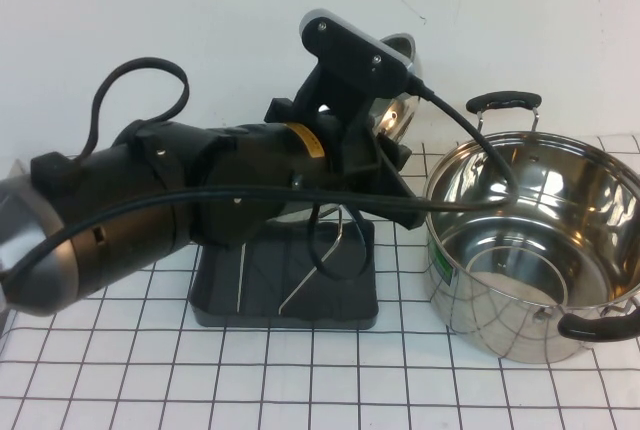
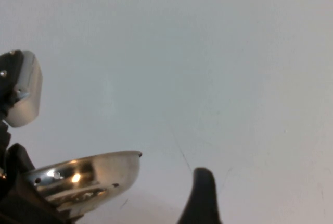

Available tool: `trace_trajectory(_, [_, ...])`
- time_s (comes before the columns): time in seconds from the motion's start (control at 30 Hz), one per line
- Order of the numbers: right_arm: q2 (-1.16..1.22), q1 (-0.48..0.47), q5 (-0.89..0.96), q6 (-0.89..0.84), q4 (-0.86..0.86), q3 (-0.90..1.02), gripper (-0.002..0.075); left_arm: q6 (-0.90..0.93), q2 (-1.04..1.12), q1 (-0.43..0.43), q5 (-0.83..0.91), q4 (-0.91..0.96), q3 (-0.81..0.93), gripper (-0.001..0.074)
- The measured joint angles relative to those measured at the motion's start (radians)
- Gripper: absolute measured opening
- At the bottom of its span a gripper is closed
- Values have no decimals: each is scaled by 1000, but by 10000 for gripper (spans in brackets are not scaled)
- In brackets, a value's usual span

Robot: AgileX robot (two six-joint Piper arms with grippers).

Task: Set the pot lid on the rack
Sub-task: Place the pot lid on the pot rack

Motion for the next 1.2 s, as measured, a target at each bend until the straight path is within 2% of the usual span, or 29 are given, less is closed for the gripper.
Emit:
trace_trajectory(0.37, [0, 0, 25, -3, 0, 0, 544, -44, -14, -25, -35, -6, -9, 87])
trace_trajectory(0.8, [0, 0, 32, -3, 0, 0, 544, -74, -81, -45, 40, 16, -40, 86])
trace_trajectory(1.0, [0, 0, 32, -3, 0, 0, 544, -147, -81, -54, -64, -27, -40, 86])
trace_trajectory(1.2, [0, 0, 32, -3, 0, 0, 543, -169, -38, -54, -87, -55, -40, 86])
